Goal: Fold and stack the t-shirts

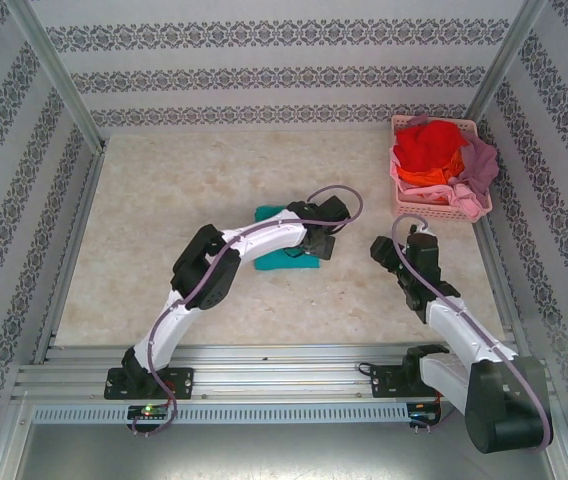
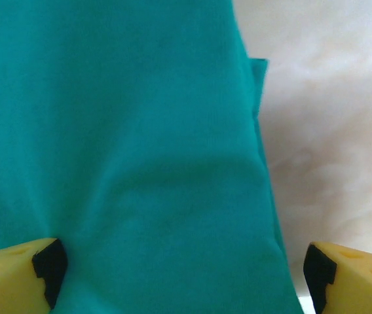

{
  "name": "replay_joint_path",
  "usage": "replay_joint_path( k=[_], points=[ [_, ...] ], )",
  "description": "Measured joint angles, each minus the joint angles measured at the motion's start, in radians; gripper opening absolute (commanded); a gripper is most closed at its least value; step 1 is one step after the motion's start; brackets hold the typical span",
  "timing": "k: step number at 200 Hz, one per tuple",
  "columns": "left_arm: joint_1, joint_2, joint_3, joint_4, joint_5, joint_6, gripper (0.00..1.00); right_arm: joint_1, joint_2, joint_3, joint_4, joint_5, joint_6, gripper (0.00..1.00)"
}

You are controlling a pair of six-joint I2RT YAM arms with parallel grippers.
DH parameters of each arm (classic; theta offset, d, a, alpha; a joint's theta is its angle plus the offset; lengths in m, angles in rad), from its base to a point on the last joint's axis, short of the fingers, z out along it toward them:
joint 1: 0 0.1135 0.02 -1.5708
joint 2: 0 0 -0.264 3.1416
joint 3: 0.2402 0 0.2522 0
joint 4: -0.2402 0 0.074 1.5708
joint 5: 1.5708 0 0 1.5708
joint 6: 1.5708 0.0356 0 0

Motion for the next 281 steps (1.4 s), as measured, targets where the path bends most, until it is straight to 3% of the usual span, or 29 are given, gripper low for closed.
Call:
replay_joint_path(
  k=[46, 111, 188, 239, 281],
  points=[
    [0.111, -0.162, -0.267, 0.050, 0.071, 0.092, 0.95, 0.007, 0.066, -0.006, 0.004, -0.043, -0.003, 0.72],
    [0.491, -0.333, -0.515, 0.061, 0.106, 0.330, 0.97, 0.078, 0.180, 0.085, 0.016, -0.051, -0.014, 0.73],
    [0.885, -0.371, -0.561, 0.084, 0.090, 0.454, 0.98, 0.110, 0.214, 0.129, 0.019, -0.058, -0.013, 0.72],
    [1.023, -0.336, -0.525, 0.088, 0.082, 0.475, 0.99, 0.136, 0.214, 0.133, 0.019, -0.053, -0.008, 0.72],
    [1.058, -0.339, -0.524, 0.088, 0.072, 0.479, 1.00, 0.149, 0.214, 0.133, 0.019, -0.039, 0.006, 0.73]
  ],
)
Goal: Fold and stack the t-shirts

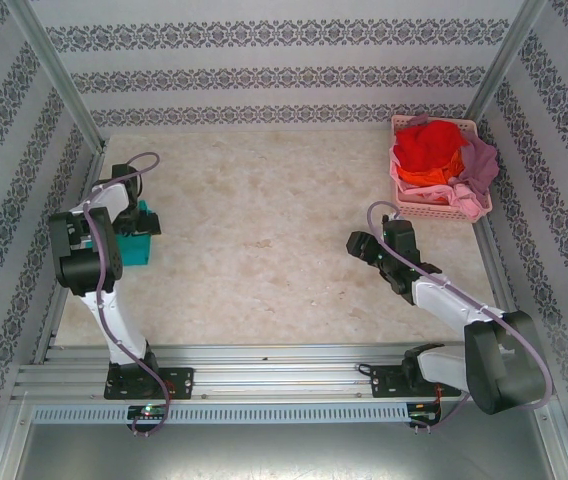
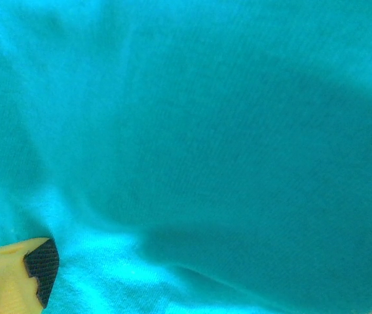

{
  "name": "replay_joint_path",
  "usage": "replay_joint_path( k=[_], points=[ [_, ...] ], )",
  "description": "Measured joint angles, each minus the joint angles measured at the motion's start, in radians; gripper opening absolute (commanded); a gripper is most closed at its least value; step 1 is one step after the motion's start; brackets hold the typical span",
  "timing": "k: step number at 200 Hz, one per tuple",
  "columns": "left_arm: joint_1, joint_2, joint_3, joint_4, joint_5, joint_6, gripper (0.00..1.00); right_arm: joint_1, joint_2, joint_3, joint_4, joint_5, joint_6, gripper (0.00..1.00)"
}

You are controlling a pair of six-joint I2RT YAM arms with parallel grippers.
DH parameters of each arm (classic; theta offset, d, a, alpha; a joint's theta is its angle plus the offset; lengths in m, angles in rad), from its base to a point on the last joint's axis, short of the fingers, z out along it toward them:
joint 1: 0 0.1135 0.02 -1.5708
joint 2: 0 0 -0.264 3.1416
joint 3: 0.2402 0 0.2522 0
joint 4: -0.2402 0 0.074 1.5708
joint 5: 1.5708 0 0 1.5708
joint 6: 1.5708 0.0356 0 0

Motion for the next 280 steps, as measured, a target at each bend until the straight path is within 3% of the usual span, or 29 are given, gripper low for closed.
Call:
replay_joint_path(
  k=[30, 71, 102, 150, 187, 240, 280],
  points=[
    [-0.013, -0.081, -0.080, 0.059, 0.017, -0.013, 1.00, 0.005, 0.000, 0.000, 0.000, 0.008, -0.016, 0.80],
    [-0.148, -0.436, -0.371, 0.282, 0.084, -0.084, 1.00, 0.004, -0.032, 0.003, -0.004, 0.063, -0.118, 0.98],
    [-0.258, -0.664, -0.656, 0.550, 0.141, -0.110, 1.00, -0.029, -0.058, 0.006, 0.034, 0.117, -0.174, 0.98],
    [-0.269, -0.859, -0.932, 0.846, 0.142, -0.055, 1.00, -0.084, -0.054, 0.009, 0.138, 0.200, -0.321, 0.98],
    [-0.266, -0.776, -0.983, 1.079, 0.114, 0.027, 1.00, -0.145, 0.052, 0.009, 0.310, 0.262, -0.465, 0.98],
    [-0.208, -0.594, -1.014, 1.331, 0.111, 0.045, 1.00, -0.218, 0.284, -0.090, 0.621, 0.222, -0.523, 0.98],
    [-0.191, -0.441, -1.013, 1.545, 0.152, 0.046, 1.00, -0.212, 0.298, -0.101, 0.700, 0.190, -0.545, 0.98]
  ],
)
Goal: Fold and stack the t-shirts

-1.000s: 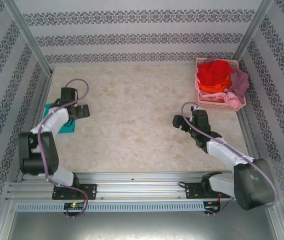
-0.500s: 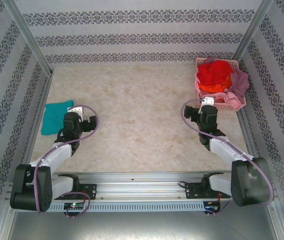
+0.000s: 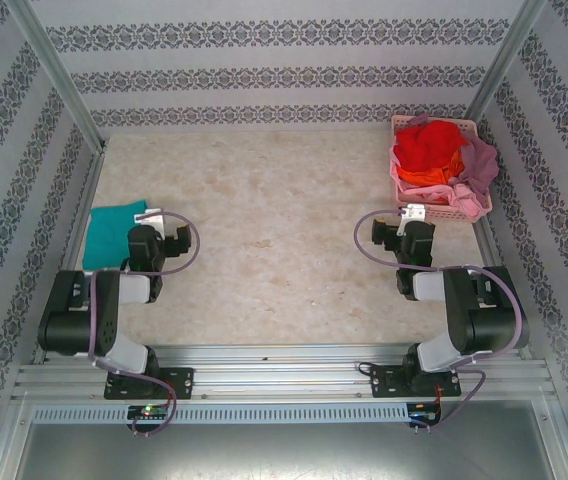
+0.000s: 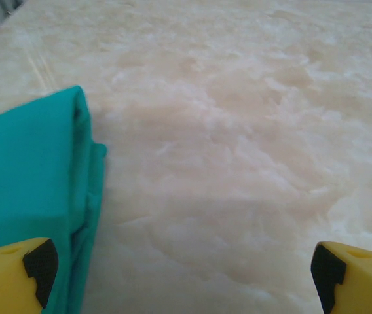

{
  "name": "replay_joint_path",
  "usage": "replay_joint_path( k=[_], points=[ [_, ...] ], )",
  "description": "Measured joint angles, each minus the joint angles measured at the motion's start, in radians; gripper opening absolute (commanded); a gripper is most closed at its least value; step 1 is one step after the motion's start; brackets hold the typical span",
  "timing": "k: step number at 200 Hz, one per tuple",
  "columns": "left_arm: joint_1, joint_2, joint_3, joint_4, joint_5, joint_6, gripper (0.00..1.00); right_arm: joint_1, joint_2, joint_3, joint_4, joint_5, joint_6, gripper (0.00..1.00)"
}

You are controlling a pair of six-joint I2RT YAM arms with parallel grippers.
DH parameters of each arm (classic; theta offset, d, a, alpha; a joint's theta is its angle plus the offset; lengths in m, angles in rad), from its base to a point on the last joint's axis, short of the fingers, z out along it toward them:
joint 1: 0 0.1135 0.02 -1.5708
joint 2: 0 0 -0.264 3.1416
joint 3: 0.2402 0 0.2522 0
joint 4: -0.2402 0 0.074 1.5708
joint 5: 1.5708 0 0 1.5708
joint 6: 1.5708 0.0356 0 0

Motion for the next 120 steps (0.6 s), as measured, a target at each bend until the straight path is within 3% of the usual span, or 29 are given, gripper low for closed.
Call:
replay_joint_path(
  k=[120],
  points=[
    [-0.008, 0.039, -0.004, 0.089, 0.053, 0.030, 1.00, 0.000, 0.000, 0.000, 0.042, -0.008, -0.004, 0.98]
  ],
)
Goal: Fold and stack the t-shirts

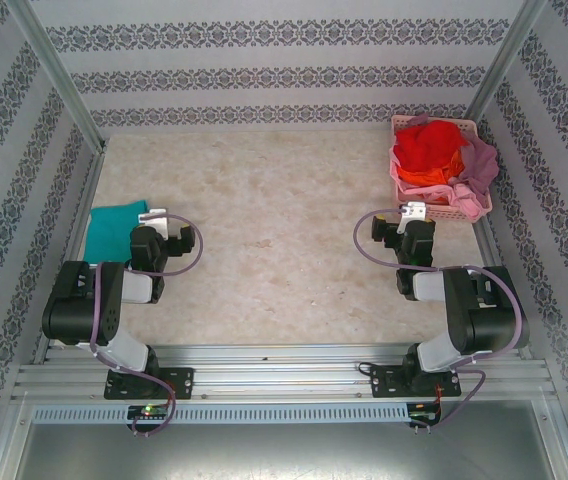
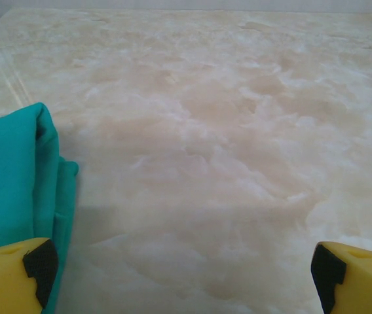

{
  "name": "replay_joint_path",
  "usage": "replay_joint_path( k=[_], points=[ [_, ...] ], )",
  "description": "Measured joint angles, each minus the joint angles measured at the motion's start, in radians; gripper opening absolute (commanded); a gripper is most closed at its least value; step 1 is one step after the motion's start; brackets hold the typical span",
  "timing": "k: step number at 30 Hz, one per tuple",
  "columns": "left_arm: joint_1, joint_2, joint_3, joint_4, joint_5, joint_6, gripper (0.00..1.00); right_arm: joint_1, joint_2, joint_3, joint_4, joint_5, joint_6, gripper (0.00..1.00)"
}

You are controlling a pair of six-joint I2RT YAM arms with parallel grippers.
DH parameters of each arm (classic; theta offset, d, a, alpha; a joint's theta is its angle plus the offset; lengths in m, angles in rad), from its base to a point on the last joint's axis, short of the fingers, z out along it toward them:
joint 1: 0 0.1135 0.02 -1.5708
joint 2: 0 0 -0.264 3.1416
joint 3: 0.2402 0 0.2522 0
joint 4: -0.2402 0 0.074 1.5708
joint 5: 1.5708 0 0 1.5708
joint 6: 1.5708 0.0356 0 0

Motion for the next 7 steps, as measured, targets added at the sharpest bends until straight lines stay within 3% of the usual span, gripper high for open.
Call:
replay_joint_path(
  k=[7],
  points=[
    [0.000, 0.000, 0.013, -0.001, 0.017, 0.006, 1.00, 0.000, 0.000, 0.000, 0.000, 0.000, 0.000, 0.98]
  ],
)
